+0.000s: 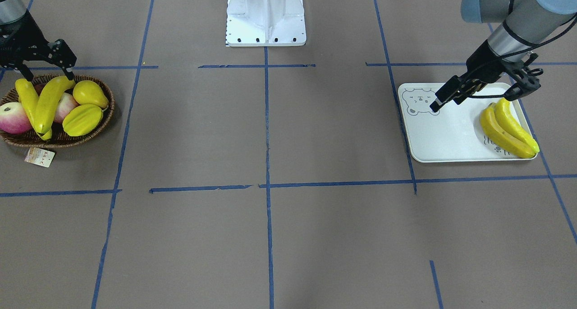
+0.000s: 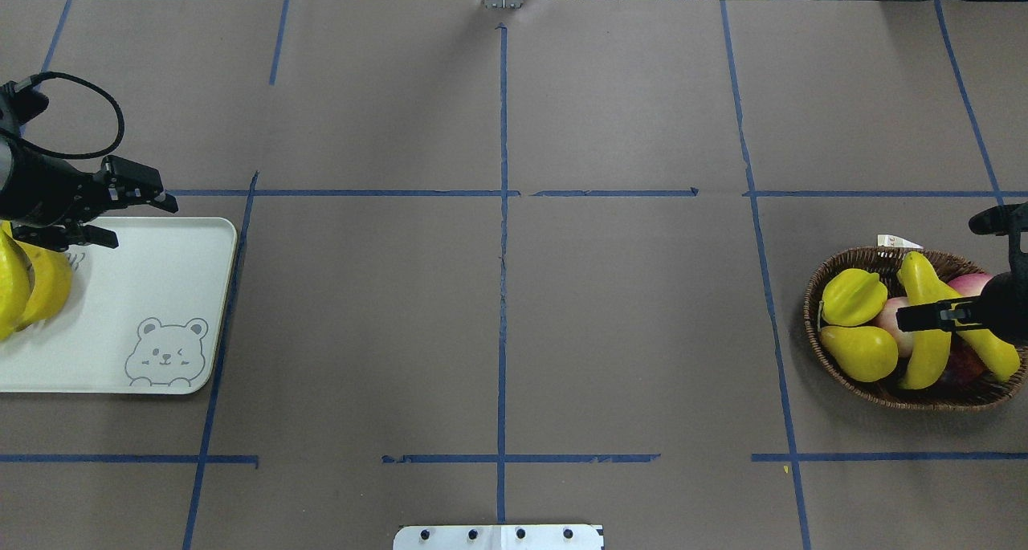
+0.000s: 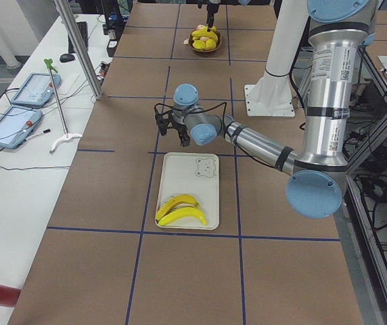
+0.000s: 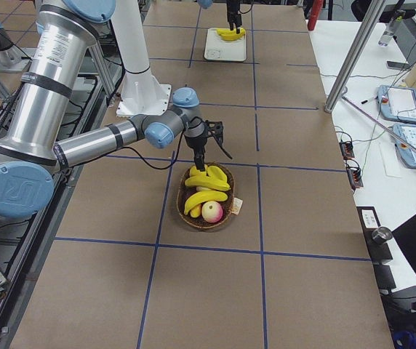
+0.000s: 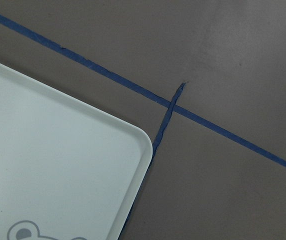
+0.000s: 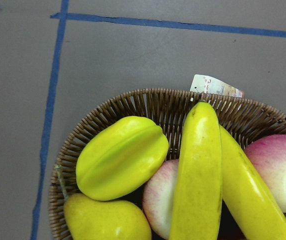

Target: Transfer all bananas from basket to plate

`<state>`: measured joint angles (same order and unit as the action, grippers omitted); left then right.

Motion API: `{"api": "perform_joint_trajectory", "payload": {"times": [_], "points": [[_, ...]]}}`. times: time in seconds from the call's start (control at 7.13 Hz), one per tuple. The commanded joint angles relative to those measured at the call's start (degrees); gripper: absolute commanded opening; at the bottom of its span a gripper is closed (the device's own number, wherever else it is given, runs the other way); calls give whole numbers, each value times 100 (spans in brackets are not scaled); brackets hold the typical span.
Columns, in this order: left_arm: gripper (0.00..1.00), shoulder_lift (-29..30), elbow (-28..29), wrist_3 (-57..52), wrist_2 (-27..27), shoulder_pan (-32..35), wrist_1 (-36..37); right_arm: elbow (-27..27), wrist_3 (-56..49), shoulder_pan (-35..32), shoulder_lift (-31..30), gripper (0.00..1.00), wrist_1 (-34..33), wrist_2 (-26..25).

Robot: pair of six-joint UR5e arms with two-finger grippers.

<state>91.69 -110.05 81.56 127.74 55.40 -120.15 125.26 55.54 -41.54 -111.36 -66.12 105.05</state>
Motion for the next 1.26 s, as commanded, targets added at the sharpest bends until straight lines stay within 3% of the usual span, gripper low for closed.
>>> {"api": "perform_joint_trajectory", "payload": {"times": [0.0,0.42,0.7,0.84,1.12], "points": [[100,6,-7,0,-4,-12,0,-238,317,540,-114,100,38,-650],[100,6,-7,0,-4,-21,0,-318,361,682,-238,97,38,-679],[100,6,1,0,-4,-21,0,-405,361,805,-203,85,29,-679],[100,6,-7,0,-4,-21,0,-414,361,805,-202,73,29,-679],[100,-2,-7,9,-4,-21,0,-432,353,805,-194,32,29,-670]]}}
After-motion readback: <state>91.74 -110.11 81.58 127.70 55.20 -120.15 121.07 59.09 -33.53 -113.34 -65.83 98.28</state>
